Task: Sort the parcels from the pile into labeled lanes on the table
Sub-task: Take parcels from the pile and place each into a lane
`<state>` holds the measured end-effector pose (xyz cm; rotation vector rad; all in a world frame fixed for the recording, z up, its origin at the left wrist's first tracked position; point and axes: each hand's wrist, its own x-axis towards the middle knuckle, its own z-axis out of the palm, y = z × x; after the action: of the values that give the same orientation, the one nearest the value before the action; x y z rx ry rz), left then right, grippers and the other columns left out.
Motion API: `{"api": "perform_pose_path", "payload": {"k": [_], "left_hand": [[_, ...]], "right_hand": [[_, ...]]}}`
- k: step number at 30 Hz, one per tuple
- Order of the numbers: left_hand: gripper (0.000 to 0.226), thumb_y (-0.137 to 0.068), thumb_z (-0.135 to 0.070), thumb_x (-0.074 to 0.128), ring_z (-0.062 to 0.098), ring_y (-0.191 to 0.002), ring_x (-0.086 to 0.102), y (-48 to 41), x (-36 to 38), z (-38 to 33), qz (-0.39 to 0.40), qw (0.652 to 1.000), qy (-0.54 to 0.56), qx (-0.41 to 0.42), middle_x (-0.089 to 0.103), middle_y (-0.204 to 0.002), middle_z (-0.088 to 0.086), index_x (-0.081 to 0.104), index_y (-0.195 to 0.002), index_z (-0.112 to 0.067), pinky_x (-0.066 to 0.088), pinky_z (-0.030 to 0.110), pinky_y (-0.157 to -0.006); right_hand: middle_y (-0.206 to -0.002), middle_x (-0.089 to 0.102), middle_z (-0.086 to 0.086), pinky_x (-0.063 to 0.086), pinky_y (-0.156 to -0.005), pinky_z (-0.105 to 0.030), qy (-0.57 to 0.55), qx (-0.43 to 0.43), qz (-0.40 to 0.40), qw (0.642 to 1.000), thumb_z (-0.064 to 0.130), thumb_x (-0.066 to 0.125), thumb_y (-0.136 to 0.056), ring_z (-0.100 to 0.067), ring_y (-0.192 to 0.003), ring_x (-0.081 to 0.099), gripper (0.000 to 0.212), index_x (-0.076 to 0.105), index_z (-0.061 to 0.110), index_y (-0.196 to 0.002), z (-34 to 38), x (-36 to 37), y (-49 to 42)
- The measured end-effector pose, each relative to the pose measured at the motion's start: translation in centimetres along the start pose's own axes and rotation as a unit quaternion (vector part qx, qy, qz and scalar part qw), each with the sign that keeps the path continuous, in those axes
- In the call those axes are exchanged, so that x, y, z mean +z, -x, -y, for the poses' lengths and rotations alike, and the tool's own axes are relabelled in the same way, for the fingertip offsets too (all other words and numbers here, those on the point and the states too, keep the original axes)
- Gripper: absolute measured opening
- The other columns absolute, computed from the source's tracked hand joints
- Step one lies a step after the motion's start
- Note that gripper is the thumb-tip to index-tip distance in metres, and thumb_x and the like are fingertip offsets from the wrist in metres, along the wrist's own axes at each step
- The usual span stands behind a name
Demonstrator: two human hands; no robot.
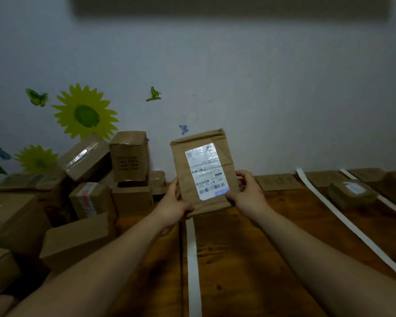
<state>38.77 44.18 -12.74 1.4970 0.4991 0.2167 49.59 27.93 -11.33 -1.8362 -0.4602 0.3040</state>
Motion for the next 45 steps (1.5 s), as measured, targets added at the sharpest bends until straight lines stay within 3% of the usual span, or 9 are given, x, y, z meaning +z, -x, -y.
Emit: {"api": "perform_pose_path", "payload": {"k": [2, 5, 10, 17, 23, 27, 32, 36, 45], "left_hand": [[0.093, -0.08, 0.018, 0.053, 0.021, -0.115, 0.054, -0.8, 3.4, -0.3, 0.003, 1.0, -0.002, 0.022, 0.048, -0.138, -0.002, 0.019, -0.145, -0.038, 0.056, 0.042, -0.084], [0.088, -0.081, 0.019, 0.052, 0.011, -0.1, 0.06, -2.0, 9.4, -0.5, 0.018, 0.999, -0.013, 0.037, 0.056, -0.12, -0.009, 0.024, -0.143, -0.037, 0.058, 0.032, -0.075], [0.085, -0.083, 0.016, 0.051, 0.019, -0.101, 0.06, -4.7, 20.6, 0.9, 0.054, 0.998, -0.032, -0.002, 0.056, -0.118, -0.003, 0.024, -0.146, -0.035, 0.056, 0.036, -0.072], [0.079, -0.089, 0.003, 0.051, 0.03, -0.098, 0.061, -7.5, 31.0, 2.9, 0.109, 0.985, -0.082, -0.106, 0.055, -0.119, 0.005, 0.022, -0.143, -0.047, 0.057, 0.04, -0.071], [0.078, -0.09, 0.0, 0.051, 0.027, -0.096, 0.062, -10.7, 34.4, 4.3, 0.139, 0.97, -0.132, -0.153, 0.056, -0.113, 0.003, 0.018, -0.144, -0.047, 0.054, 0.047, -0.082], [0.08, -0.089, -0.001, 0.051, 0.026, -0.098, 0.062, -14.4, 35.2, 5.2, 0.16, 0.963, -0.139, -0.164, 0.056, -0.111, -0.001, 0.017, -0.144, -0.048, 0.055, 0.05, -0.084], [0.079, -0.091, -0.001, 0.05, 0.02, -0.092, 0.06, -18.5, 37.0, 5.7, 0.169, 0.965, -0.127, -0.157, 0.053, -0.104, -0.006, 0.015, -0.145, -0.046, 0.058, 0.034, -0.066], [0.078, -0.092, -0.002, 0.05, 0.017, -0.092, 0.059, -20.1, 38.8, 6.3, 0.159, 0.966, -0.125, -0.159, 0.052, -0.104, -0.007, 0.012, -0.145, -0.046, 0.056, 0.031, -0.063], [0.078, -0.091, 0.001, 0.047, 0.022, -0.103, 0.058, -20.4, 41.9, 9.6, 0.039, 0.972, -0.104, -0.205, 0.054, -0.115, -0.007, 0.018, -0.143, -0.049, 0.057, 0.037, -0.07]], "right_hand": [[-0.093, 0.05, 0.017, 0.057, -0.074, -0.027, -0.004, 0.007, -0.011, 1.0, -0.004, 0.066, -0.083, -0.008, -0.09, 0.057, 0.058, 0.04, 0.02, -0.129, -1.1, -2.9, -0.3], [-0.106, 0.058, 0.006, 0.057, -0.087, -0.04, -0.006, 0.023, -0.024, 0.999, -0.005, 0.067, -0.081, -0.017, -0.106, 0.06, 0.059, 0.039, 0.021, -0.126, -3.4, -8.3, -1.0], [-0.111, 0.058, 0.005, 0.052, -0.074, -0.023, 0.001, 0.055, -0.031, 0.998, 0.003, 0.066, -0.086, -0.01, -0.095, 0.057, 0.057, 0.04, 0.02, -0.134, -8.1, -18.3, -1.9], [-0.123, 0.058, 0.002, 0.044, -0.077, -0.021, 0.04, 0.127, -0.011, 0.991, 0.009, 0.062, -0.091, -0.012, -0.104, 0.054, 0.047, 0.046, 0.021, -0.133, -15.5, -27.6, -2.2], [-0.1, 0.058, 0.013, 0.041, -0.046, -0.007, 0.008, 0.182, 0.008, 0.983, 0.015, 0.065, -0.09, 0.004, -0.076, 0.051, 0.031, 0.048, 0.025, -0.114, -19.2, -30.1, -4.8], [-0.109, 0.059, 0.01, 0.043, -0.062, -0.013, 0.03, 0.199, 0.002, 0.979, 0.021, 0.07, -0.086, -0.003, -0.088, 0.054, 0.046, 0.049, 0.018, -0.126, -20.9, -30.7, -7.8], [-0.113, 0.056, 0.009, 0.045, -0.076, -0.02, 0.064, 0.191, -0.001, 0.98, 0.02, 0.067, -0.088, -0.01, -0.101, 0.05, 0.044, 0.048, 0.02, -0.128, -21.9, -31.9, -11.4], [-0.126, 0.056, 0.001, 0.045, -0.102, -0.039, 0.086, 0.196, 0.011, 0.977, 0.021, 0.066, -0.088, -0.021, -0.12, 0.052, 0.049, 0.045, 0.02, -0.133, -22.9, -33.3, -13.1], [-0.121, 0.06, 0.004, 0.048, -0.096, -0.03, 0.084, 0.161, 0.154, 0.971, 0.021, 0.071, -0.085, -0.012, -0.107, 0.057, 0.046, 0.045, 0.028, -0.122, -26.9, -35.2, -17.1]]}}
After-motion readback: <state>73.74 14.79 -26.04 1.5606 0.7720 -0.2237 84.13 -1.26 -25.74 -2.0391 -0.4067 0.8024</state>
